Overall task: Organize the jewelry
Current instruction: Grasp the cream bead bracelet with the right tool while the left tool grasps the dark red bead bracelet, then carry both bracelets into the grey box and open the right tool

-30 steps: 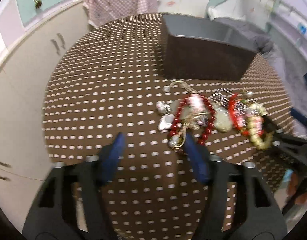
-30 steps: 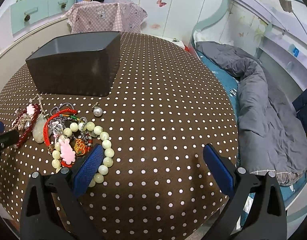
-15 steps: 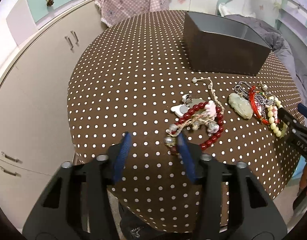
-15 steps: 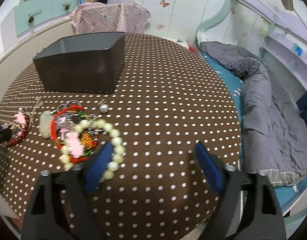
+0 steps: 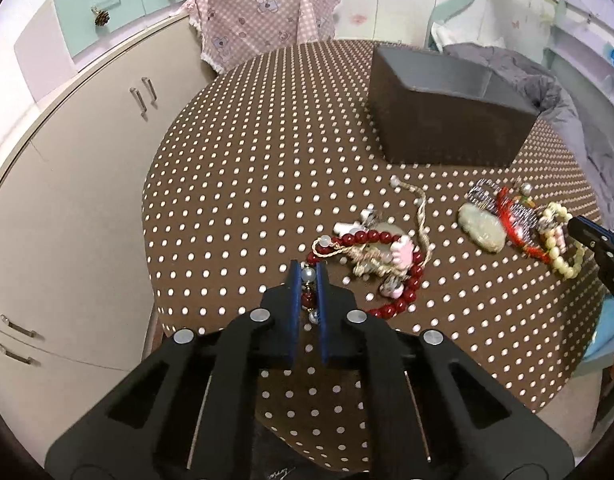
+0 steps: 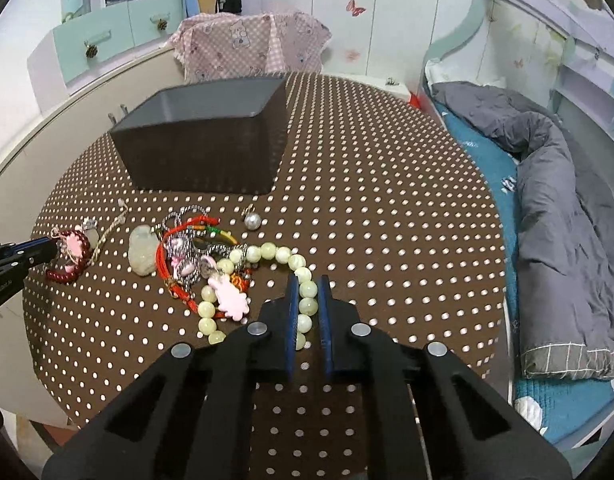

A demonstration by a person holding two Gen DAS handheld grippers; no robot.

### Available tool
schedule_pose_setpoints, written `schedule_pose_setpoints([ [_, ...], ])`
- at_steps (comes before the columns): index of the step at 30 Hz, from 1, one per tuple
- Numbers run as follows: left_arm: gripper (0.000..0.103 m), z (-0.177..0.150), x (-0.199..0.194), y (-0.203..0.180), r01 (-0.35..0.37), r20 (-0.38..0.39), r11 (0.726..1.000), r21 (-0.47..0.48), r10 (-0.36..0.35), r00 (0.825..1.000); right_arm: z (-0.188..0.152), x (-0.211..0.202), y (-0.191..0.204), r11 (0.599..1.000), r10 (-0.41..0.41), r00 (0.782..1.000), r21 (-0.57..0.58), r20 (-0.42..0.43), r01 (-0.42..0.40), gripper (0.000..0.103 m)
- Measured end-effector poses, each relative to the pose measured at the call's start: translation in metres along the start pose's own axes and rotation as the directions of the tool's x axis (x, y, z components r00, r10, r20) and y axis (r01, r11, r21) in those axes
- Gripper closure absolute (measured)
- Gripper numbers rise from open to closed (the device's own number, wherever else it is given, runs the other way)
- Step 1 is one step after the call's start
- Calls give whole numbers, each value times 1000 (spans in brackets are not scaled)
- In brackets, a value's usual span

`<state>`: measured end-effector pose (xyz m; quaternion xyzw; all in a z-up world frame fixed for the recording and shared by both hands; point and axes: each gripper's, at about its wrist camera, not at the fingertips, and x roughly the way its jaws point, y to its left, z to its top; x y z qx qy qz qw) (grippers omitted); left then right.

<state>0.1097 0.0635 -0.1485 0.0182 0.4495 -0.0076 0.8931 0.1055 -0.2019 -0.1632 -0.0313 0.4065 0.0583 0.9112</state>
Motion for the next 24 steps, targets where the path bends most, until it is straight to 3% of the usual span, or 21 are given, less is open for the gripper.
schedule_pose_setpoints([
  [9, 96, 16, -16, -4, 32, 85, 999, 2, -32, 996, 12, -24, -3, 1000, -9, 997, -7, 71, 10, 95],
  [24, 96, 41, -46, -14, 81, 209, 996, 31, -86, 974, 41, -49, -3, 999, -9, 983, -44, 182, 17, 95],
])
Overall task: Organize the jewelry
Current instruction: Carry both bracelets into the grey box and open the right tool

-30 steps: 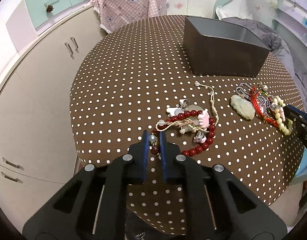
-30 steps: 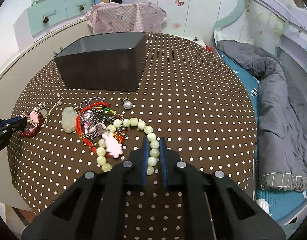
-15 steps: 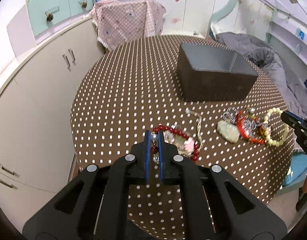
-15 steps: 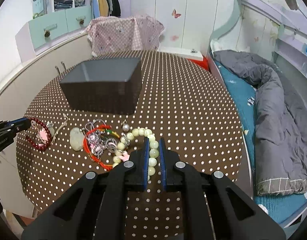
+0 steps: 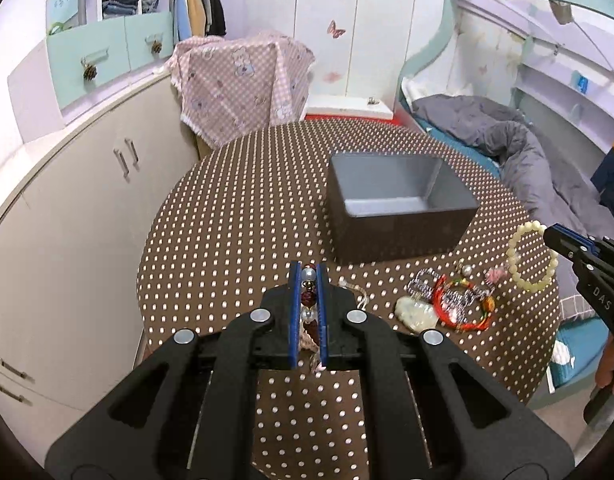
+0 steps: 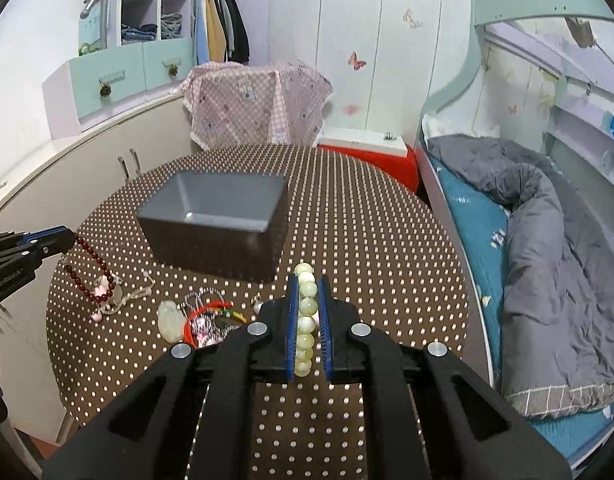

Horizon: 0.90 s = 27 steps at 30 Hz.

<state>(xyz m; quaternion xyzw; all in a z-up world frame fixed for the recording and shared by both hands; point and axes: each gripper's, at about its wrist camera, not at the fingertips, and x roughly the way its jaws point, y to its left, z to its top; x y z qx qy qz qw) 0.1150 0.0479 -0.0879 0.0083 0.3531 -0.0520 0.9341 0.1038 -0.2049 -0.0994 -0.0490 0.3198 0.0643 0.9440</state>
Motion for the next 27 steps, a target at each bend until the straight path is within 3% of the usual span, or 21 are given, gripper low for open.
schedule_pose_setpoints([
  [19, 96, 45, -14, -25, 80, 129, 996, 44, -85, 988, 48, -9, 12, 998, 49, 989, -51, 143, -42, 95],
  [27, 96, 62, 1, -35, 119, 134, 992, 51, -125, 983, 64, 12, 22, 995, 78, 987, -67, 139, -70, 95],
])
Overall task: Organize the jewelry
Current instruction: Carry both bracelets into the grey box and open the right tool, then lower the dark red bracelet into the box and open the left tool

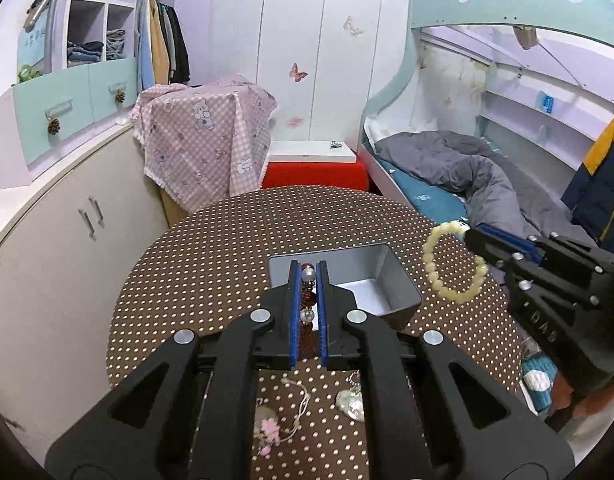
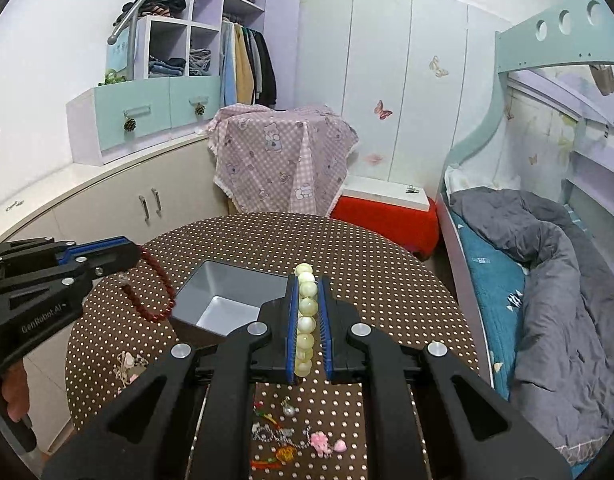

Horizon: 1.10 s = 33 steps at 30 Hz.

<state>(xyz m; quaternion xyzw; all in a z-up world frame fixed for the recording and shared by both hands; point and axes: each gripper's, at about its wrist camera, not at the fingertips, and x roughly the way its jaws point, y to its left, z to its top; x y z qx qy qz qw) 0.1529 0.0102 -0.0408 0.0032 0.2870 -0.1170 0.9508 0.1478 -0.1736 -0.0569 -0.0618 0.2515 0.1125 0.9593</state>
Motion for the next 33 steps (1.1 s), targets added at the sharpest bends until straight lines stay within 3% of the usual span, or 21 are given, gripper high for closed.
schedule_pose_setpoints([
  [15, 95, 9, 52, -6, 49, -74, 999, 11, -48, 996, 2, 48, -2, 999, 47, 995, 0, -91, -47, 93],
  [18, 95, 9, 56, -5, 30, -82, 999, 17, -28, 996, 3, 49, -6, 999, 43, 995, 11, -92, -42, 79],
  [20, 95, 9, 60, -4, 28, -99, 1000, 11, -27, 995, 3, 51, -11, 1000, 25, 995, 17, -92, -24, 60],
  [25, 95, 5, 67, 0, 22, -144, 1000, -10, -23, 989, 1, 51, -16, 1000, 9, 995, 28, -95, -7, 57],
  [33, 95, 4, 66, 2, 10, -151, 1000, -20, -13, 988, -1, 48, -15, 1000, 1, 995, 24, -102, 2, 52],
])
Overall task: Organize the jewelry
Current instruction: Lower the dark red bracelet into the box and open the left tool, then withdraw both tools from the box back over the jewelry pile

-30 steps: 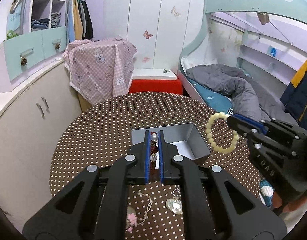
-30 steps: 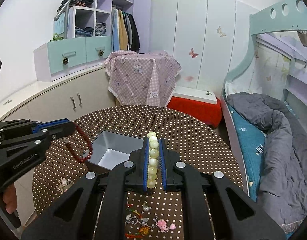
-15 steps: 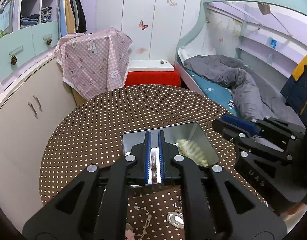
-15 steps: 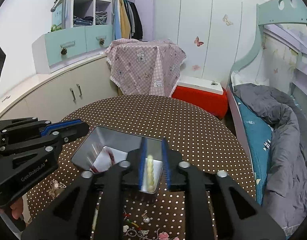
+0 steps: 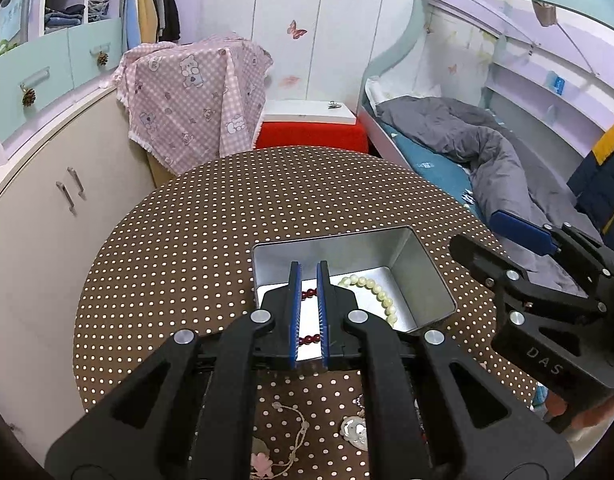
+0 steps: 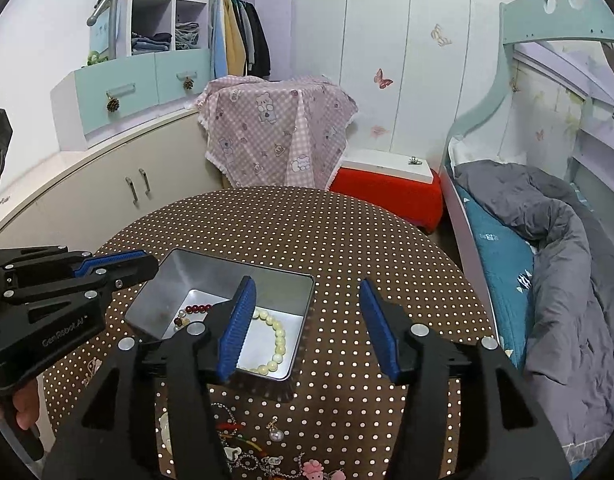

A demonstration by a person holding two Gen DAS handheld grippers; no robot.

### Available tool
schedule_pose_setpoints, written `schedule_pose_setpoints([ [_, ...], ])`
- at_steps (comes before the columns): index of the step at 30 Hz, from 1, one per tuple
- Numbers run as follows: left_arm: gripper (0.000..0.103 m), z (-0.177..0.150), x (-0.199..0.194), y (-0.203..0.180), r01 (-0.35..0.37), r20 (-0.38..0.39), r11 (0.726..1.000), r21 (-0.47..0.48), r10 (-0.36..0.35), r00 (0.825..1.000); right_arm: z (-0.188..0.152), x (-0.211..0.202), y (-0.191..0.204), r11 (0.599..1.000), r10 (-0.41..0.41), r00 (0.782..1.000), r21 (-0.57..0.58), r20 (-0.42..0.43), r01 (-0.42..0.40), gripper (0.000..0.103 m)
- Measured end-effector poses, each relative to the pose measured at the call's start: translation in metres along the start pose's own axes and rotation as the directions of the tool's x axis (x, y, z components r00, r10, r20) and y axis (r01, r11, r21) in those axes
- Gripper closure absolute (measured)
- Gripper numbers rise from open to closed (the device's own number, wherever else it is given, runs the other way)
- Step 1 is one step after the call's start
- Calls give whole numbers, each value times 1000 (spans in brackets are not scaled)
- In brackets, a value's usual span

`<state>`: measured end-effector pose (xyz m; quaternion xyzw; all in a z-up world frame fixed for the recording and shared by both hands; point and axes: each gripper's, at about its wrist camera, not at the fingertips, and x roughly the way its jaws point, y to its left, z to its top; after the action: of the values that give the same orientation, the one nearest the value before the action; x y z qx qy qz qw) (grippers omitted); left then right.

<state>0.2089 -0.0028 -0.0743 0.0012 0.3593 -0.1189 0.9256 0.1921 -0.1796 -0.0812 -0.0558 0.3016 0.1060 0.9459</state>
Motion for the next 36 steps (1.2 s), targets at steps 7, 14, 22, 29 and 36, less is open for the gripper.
schedule_pose_setpoints([
  [7, 95, 0, -3, -2, -7, -2, 1000, -3, 7, 1000, -2, -6, -1, 1000, -8, 1000, 0, 6, 8, 45],
  [14, 95, -2, -12, -3, -14, 9, 1000, -3, 14, 1000, -5, -14, 0, 1000, -19, 1000, -4, 12, 19, 36],
  [22, 26, -6, -26, 1, -17, 38, 999, -36, 18, 999, -9, -21, 3, 1000, -24, 1000, -7, 20, 24, 31],
  [29, 22, -10, -53, 5, -45, 119, 998, -32, 49, 992, -12, -32, 8, 1000, -23, 999, -6, 33, 23, 30],
  [36, 22, -23, -66, 15, -73, 115, 996, -56, 79, 990, -17, -45, 20, 1000, -11, 999, -24, 53, 13, 27],
])
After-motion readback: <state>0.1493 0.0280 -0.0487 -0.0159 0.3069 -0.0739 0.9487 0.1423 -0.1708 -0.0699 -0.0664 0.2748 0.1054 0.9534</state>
